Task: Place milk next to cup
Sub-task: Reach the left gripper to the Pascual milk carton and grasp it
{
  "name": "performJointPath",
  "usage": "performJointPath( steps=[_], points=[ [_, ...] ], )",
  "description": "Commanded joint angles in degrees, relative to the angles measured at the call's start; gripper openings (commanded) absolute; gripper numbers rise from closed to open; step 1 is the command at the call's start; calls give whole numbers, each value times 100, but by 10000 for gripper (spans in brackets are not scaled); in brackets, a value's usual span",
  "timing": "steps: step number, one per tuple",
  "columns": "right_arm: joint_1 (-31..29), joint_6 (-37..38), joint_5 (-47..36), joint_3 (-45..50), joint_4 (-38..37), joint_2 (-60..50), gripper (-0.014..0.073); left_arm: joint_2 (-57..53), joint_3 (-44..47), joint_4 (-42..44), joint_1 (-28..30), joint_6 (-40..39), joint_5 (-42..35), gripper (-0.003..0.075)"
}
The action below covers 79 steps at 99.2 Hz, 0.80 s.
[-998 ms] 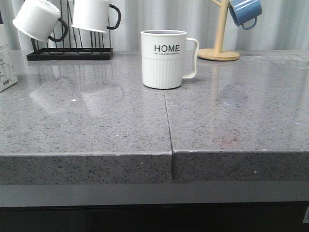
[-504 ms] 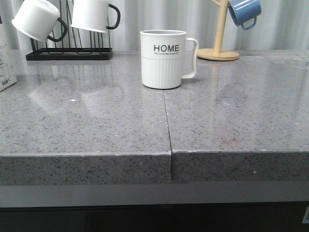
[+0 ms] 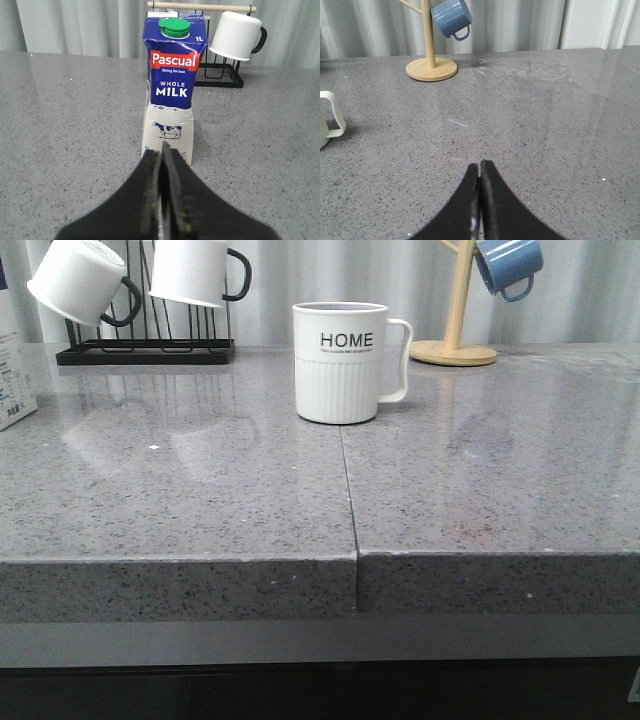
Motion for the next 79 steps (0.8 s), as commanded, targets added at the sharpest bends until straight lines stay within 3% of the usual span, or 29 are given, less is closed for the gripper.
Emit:
performJointPath(
  steps=[1, 31, 38, 47, 64, 71, 79],
  points=[
    [-1, 3, -386, -162, -55, 30, -120, 403, -437, -87, 13, -51, -286, -21],
    [-1, 3, -386, -162, -55, 30, -120, 972, -527, -87, 13, -39, -296, -19],
    [-1, 3, -386, -162, -55, 30, -120, 1024, -527, -87, 13, 126, -296, 14],
    [-1, 3, -386, -162, -55, 30, -120, 1091, -527, -87, 13, 164, -285, 165],
    [-1, 3, -386, -162, -55, 30, -120, 1302, -527, -162, 13, 164, -359, 610],
    [-1, 3, -386, -162, -55, 30, -120, 1499, -527, -191, 13, 164, -457, 699],
    [-1, 3, -386, -162, -55, 30, -120, 1836, -527, -191, 13, 164, -673, 695]
  ],
)
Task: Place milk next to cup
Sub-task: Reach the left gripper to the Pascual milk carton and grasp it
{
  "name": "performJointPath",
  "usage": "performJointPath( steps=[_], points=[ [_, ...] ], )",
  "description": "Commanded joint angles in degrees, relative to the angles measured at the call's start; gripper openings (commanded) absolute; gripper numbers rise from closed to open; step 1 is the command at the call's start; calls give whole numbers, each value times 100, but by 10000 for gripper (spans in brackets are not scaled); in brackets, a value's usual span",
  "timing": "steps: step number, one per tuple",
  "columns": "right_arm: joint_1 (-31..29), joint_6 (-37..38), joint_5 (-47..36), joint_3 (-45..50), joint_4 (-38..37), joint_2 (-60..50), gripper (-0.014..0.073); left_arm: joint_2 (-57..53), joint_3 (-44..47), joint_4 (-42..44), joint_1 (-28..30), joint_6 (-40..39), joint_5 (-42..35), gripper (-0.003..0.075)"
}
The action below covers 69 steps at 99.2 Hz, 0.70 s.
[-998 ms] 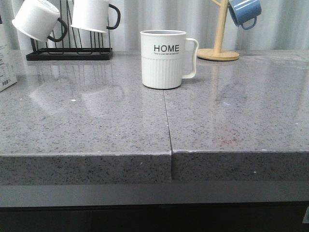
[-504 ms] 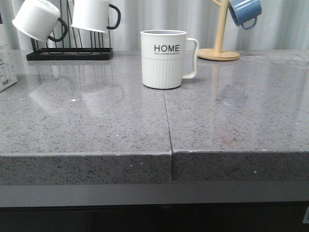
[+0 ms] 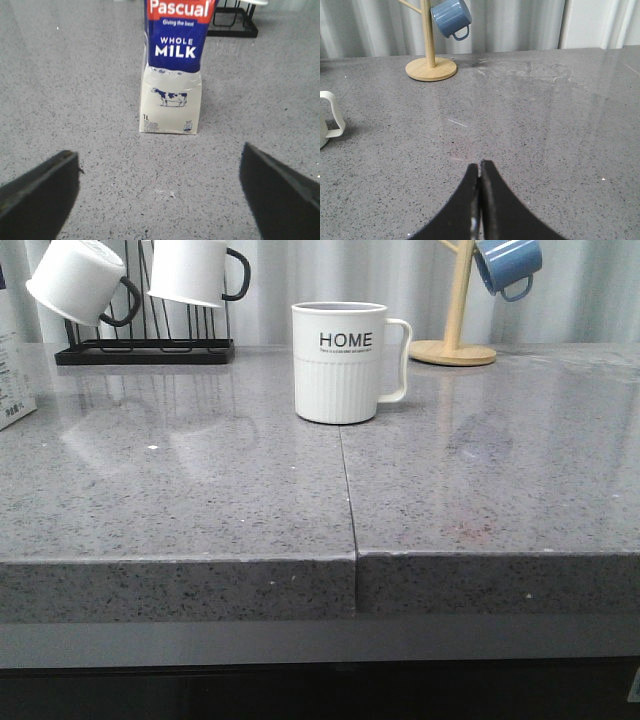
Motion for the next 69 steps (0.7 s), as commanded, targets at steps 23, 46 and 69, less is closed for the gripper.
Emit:
performJointPath(
  steps=[23, 46, 69],
  points=[
    [-1, 3, -386, -162, -55, 30, -120, 1182, -231, -171, -428, 22, -1910, 679],
    [-1, 3, -386, -162, -55, 30, -120, 2065, -241, -94, -532, 22, -3232, 671],
    [-1, 3, -386, -162, -55, 30, -120, 2704, -392, -63, -191, 22, -3659, 671]
  ],
)
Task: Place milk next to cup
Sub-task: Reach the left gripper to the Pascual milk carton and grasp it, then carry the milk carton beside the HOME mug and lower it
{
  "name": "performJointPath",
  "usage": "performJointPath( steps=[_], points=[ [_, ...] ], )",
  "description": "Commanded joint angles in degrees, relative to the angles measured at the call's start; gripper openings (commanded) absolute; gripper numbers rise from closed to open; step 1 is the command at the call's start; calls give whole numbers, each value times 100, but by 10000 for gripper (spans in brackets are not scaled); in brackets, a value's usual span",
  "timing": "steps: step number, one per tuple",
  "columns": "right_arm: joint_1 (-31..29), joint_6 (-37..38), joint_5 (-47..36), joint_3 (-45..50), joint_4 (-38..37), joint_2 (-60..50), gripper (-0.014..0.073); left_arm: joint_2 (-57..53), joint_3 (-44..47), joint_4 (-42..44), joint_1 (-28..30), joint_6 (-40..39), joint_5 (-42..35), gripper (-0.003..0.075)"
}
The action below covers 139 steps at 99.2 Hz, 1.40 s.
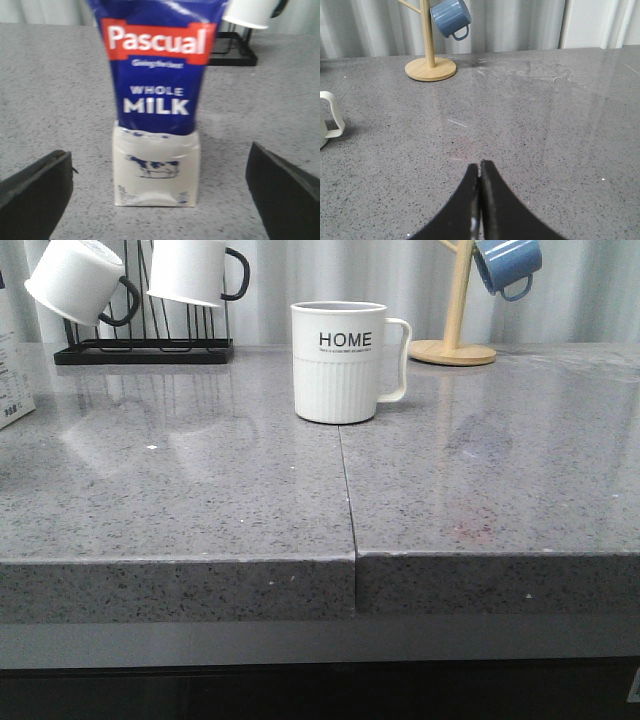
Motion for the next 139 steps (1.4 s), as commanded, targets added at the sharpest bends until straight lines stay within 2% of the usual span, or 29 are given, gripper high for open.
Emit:
performJointPath(
  steps=[1, 85, 104, 114, 131, 139],
  points=[
    [-1, -8, -386, -162, -55, 30, -120, 143, -286, 28, 134, 10, -600, 671],
    [-2, -8, -391, -162, -55, 30, -120, 1778, -1753, 29, 80, -3, -620, 671],
    [-2, -8, -391, -162, -55, 30, -120, 1966, -1849, 29, 80, -3, -794, 662],
    [-2, -8, -391, -162, -55, 30, -120, 1966, -1849, 29, 80, -3, -851, 567],
    [-2, -8, -391, -162, -55, 30, -120, 1966, -1849, 29, 80, -3, -928, 274],
    [-2, -8, -391, -162, -55, 30, -120, 1966, -1862, 29, 80, -3, -954, 171]
  ],
)
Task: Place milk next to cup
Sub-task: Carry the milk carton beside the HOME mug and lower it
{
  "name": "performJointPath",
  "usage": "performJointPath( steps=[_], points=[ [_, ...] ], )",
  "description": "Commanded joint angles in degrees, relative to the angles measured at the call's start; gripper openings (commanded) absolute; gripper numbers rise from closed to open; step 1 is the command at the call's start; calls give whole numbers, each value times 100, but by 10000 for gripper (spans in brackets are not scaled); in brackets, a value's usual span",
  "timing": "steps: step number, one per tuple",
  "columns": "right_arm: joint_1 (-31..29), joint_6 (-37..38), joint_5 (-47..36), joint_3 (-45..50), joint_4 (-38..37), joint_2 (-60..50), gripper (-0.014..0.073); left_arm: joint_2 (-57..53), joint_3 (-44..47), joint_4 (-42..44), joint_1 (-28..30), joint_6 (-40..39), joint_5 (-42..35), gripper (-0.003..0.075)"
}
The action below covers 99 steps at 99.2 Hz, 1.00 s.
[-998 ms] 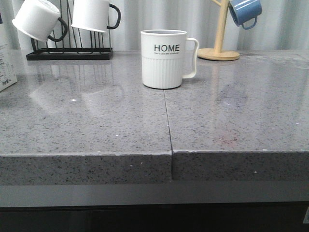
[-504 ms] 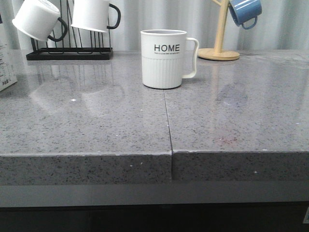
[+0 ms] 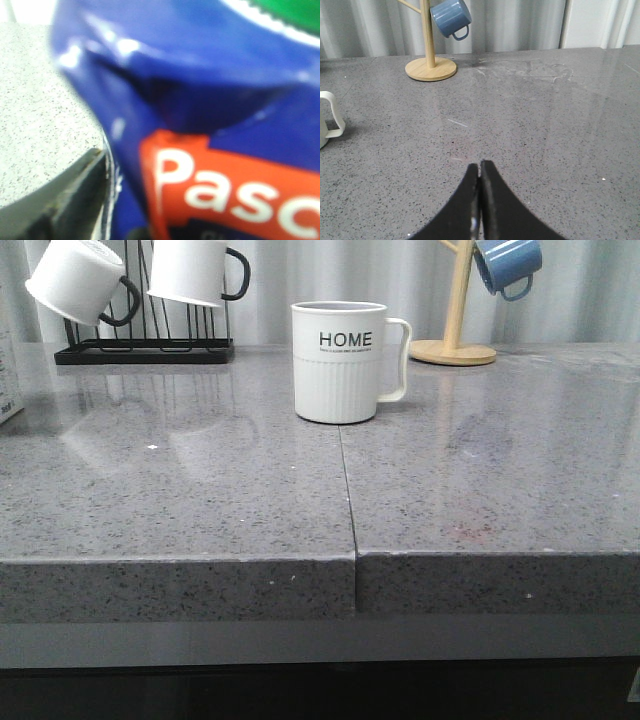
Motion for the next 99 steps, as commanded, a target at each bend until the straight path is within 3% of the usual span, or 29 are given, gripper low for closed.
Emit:
performJointPath(
  steps=[1, 16, 60, 84, 99],
  points=[
    [-2, -8, -391, -162, -55, 30, -120, -192, -215, 32, -11, 69, -569, 163],
    [-2, -8, -391, -162, -55, 30, -120, -215, -215, 32, -37, 69, -606, 72],
    [-2, -8, -391, -162, -55, 30, -120, -1065, -267, -475, -280, 41, -561, 72],
    [-2, -8, -391, -162, -55, 30, -120, -1151, -293, -572, -1076, 138, -676, 71],
    [-2, -8, -391, -162, -55, 30, -120, -1093, -299, -1472, -1742, 1103, -1126, 71]
  ],
)
